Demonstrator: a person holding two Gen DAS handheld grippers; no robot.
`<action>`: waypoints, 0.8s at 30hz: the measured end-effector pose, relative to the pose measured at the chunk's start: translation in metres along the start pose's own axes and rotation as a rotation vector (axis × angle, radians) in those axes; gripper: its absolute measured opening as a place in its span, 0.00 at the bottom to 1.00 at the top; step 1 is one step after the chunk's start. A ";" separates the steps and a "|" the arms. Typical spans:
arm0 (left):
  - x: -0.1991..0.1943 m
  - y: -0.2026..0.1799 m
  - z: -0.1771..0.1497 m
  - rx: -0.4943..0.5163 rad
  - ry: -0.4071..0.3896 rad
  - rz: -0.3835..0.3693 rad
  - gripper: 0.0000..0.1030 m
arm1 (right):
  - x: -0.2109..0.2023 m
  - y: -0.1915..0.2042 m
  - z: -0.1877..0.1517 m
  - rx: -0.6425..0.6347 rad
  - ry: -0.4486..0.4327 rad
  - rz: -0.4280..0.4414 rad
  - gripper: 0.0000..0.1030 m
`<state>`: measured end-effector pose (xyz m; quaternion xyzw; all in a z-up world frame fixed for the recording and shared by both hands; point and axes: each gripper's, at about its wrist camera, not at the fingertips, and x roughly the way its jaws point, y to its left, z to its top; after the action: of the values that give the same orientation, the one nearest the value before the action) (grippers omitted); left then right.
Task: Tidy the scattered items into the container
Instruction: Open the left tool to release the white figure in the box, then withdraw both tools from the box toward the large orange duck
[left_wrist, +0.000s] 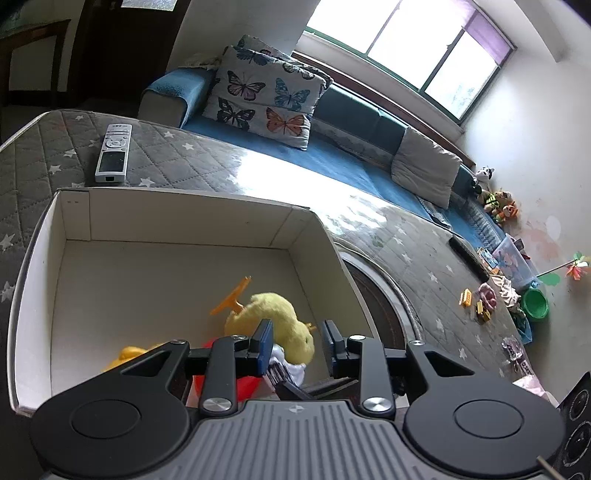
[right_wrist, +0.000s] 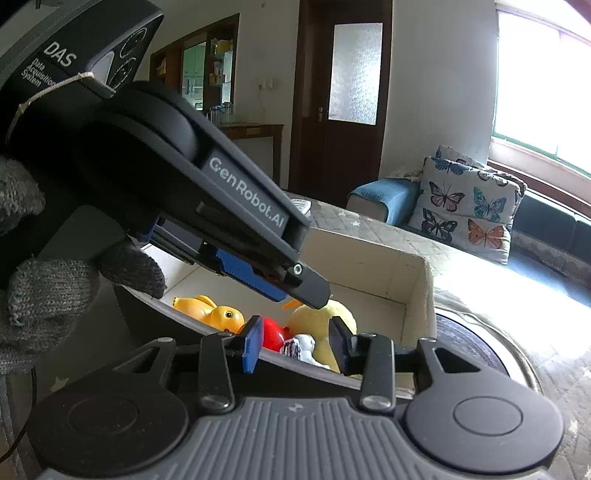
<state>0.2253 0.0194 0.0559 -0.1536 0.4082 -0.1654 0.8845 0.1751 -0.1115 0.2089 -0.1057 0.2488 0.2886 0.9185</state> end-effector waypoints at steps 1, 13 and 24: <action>-0.002 -0.002 -0.002 0.004 0.000 -0.001 0.31 | -0.004 0.000 -0.001 0.000 -0.003 -0.003 0.46; -0.014 -0.026 -0.036 0.034 0.022 -0.027 0.32 | -0.047 0.007 -0.026 -0.010 -0.011 -0.039 0.68; -0.014 -0.046 -0.072 0.055 0.060 -0.029 0.32 | -0.075 0.010 -0.054 0.010 -0.011 -0.090 0.83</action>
<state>0.1537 -0.0258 0.0389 -0.1301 0.4278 -0.1938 0.8732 0.0943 -0.1578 0.2012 -0.1108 0.2402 0.2461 0.9325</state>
